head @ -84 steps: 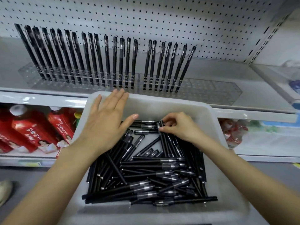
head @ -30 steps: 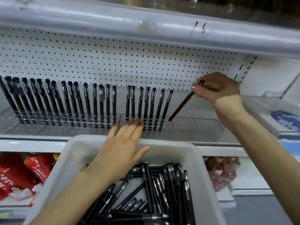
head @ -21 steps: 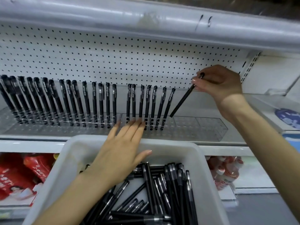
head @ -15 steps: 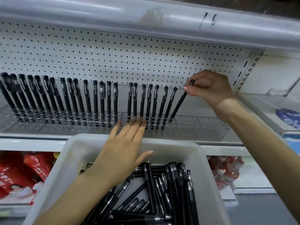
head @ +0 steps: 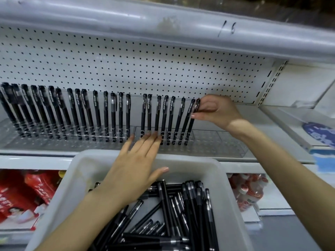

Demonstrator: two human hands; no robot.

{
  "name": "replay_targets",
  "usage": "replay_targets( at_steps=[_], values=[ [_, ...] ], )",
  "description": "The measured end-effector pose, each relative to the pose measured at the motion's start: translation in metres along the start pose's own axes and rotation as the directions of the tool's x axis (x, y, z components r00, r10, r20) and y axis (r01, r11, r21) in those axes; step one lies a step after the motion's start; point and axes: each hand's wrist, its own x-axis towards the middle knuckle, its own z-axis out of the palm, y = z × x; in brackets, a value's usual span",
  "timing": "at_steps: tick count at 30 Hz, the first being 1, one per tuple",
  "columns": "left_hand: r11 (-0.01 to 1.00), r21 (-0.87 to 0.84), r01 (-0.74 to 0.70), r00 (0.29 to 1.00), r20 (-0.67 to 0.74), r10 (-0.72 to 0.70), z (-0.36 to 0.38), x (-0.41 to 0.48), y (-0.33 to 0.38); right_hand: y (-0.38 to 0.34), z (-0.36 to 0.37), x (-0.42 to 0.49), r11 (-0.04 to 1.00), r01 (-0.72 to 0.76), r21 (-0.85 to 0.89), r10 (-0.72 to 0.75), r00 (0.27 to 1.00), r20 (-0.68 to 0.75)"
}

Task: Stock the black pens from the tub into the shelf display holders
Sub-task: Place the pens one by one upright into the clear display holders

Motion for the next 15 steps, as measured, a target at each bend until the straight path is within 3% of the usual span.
replay_targets(
  at_steps=[5, 11, 13, 15],
  values=[
    [0.995, -0.099, 0.011, 1.000, 0.008, -0.010, -0.012, 0.001, 0.004, 0.000, -0.008, -0.010, 0.998, -0.049, -0.036, 0.049, 0.999, -0.009],
    [0.983, -0.180, 0.044, 0.997, -0.061, -0.056, -0.029, -0.014, 0.006, -0.007, -0.001, -0.064, 0.981, 0.016, 0.196, 0.048, 0.946, -0.321],
    [0.982, -0.179, 0.062, 0.998, -0.011, -0.065, -0.030, -0.025, 0.001, -0.006, 0.019, -0.090, 0.982, 0.006, 0.188, 0.039, 0.972, -0.231],
    [0.984, -0.158, 0.078, 0.997, 0.022, -0.075, -0.031, -0.036, -0.007, -0.005, 0.044, -0.110, 0.985, -0.038, 0.170, 0.042, 0.999, -0.024]
  ],
)
